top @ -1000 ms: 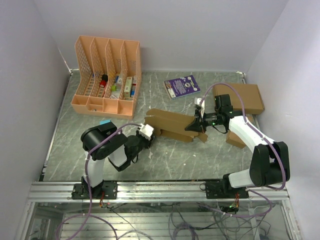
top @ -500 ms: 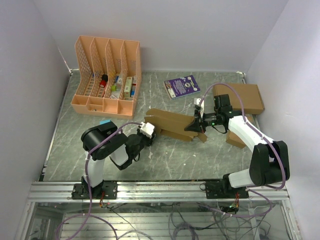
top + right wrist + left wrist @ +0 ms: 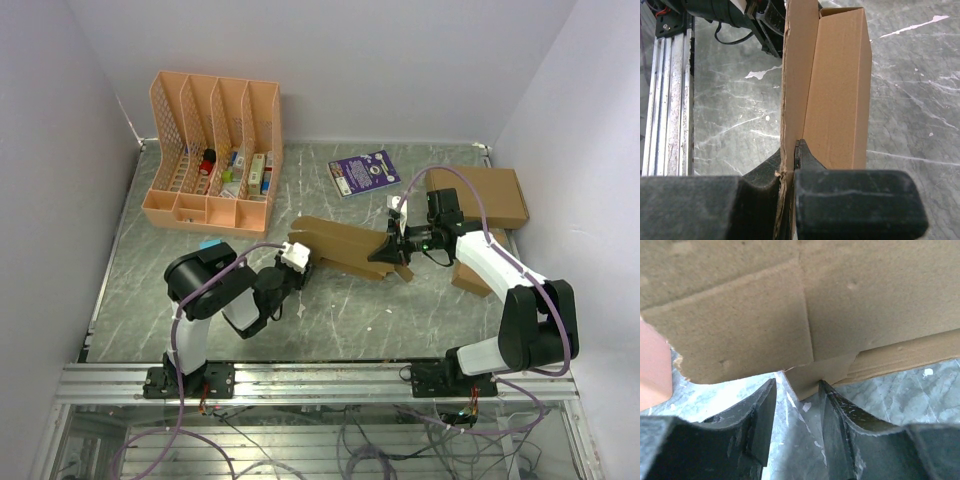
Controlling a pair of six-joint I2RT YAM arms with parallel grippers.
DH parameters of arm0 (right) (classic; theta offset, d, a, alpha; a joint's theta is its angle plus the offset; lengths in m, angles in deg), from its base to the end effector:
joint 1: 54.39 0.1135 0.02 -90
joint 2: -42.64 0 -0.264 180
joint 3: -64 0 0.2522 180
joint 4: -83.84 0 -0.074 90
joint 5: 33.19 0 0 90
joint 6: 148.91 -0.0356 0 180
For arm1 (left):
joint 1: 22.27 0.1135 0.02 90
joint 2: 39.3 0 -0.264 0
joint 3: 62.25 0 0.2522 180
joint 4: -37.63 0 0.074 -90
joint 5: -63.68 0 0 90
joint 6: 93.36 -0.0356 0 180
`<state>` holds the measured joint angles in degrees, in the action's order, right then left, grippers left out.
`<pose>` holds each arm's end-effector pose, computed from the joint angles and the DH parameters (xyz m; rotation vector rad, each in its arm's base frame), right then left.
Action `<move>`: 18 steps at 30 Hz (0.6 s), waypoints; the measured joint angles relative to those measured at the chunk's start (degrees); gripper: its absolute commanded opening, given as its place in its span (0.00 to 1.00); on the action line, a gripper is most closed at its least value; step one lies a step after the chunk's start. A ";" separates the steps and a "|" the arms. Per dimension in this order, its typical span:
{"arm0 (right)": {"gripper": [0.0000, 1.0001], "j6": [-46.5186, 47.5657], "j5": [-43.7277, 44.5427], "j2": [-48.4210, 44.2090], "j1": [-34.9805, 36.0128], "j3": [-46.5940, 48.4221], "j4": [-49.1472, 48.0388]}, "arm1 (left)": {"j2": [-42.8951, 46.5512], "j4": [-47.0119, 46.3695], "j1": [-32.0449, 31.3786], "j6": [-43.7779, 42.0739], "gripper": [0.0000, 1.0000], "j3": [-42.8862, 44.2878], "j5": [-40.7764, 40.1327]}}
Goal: Fold the paper box
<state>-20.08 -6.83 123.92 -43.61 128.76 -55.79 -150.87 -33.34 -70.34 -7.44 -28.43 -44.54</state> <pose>0.2601 0.0820 0.2275 -1.2340 1.7457 1.1142 0.1938 -0.1991 0.0998 0.5222 1.6100 -0.3082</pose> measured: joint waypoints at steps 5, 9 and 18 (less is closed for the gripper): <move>0.00 -1.25 -0.02 0.57 0.04 0.39 -0.68 | -0.39 -0.11 -0.04 -0.02 0.40 0.33 0.00; 0.00 -1.49 -0.48 1.95 -0.09 1.31 -0.59 | -0.90 -0.15 -0.04 -0.07 0.34 0.81 -0.04; 0.00 -1.09 -1.38 4.17 -0.57 3.39 1.01 | -1.18 -0.17 0.26 -0.04 0.49 1.49 -0.70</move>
<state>-21.17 -8.21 128.09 -44.18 132.15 -54.78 -152.05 -33.51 -70.08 -7.48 -26.95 -45.23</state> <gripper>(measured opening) 0.009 0.474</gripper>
